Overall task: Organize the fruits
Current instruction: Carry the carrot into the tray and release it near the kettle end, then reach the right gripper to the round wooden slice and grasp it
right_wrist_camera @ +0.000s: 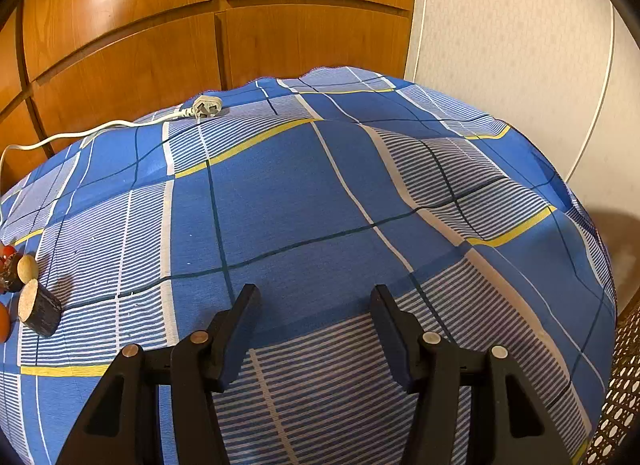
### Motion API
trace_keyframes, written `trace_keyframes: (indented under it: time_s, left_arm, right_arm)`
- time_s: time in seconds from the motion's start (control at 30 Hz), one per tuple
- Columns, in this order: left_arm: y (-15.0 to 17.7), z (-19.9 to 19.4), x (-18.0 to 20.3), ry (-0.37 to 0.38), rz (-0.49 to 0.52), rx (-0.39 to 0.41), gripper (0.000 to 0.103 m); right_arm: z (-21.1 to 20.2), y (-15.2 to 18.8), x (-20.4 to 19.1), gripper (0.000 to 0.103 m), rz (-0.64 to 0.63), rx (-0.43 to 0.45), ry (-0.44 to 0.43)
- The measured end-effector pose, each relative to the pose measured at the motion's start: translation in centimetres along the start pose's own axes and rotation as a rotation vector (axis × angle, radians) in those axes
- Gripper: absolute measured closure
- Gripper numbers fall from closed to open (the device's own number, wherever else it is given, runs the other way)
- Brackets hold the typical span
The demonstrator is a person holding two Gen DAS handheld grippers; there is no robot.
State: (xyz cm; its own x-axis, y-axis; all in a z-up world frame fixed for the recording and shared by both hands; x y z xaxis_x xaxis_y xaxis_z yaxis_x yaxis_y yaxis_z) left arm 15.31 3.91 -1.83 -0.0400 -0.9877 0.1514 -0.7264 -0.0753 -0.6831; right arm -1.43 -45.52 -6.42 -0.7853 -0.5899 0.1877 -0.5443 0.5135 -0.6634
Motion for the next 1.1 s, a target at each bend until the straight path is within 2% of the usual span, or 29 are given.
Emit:
trace_keyframes:
  time_s: [0.1, 0.23, 0.4, 0.53, 0.7, 0.87, 1.1]
  left_arm:
    - [0.7, -0.7, -0.6, -0.005, -0.025, 0.018, 0.059]
    - [2.1, -2.1, -1.6, -0.012, -0.070, 0.036, 0.044]
    - [4.6, -4.0, -2.7, -0.018, -0.121, 0.043, 0.040]
    - [6.5, -5.5, -3.6, -0.032, -0.149, 0.055, 0.027]
    - [8.7, -6.4, -4.4, -0.056, -0.165, 0.048, 0.021]
    - [10.6, -6.3, -5.2, -0.071, -0.196, 0.028, 0.020]
    - [12.2, -5.7, -5.6, -0.050, -0.230, -0.001, 0.018]
  right_arm:
    - [0.0, 0.0, 0.0, 0.045, -0.001, 0.000, 0.001]
    - [0.0, 0.0, 0.1, 0.045, -0.001, 0.001, 0.000]
    - [0.0, 0.0, 0.1, 0.045, -0.002, 0.001, 0.000]
    - [0.0, 0.0, 0.0, 0.045, -0.002, 0.001, 0.000]
    - [0.0, 0.0, 0.0, 0.045, -0.002, 0.001, -0.001]
    - [0.0, 0.0, 0.1, 0.045, -0.002, 0.001, -0.002]
    - [0.0, 0.0, -0.1, 0.045, -0.007, 0.001, 0.005]
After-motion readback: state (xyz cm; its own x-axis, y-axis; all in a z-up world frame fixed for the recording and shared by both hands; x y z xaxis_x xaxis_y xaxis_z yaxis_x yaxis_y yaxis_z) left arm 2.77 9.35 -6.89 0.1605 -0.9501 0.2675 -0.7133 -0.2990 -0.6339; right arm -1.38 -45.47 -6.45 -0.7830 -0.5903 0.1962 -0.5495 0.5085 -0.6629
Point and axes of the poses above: each gripper's, at about its wrist camera, not at the fingertips, and z roughly the way its jaws point, x to its right, y to its underside, the point moved 4 cm from there along z, roughly the way its jaws point, and after that the axes turned 7 degrees about y, right-handed, at the moved point
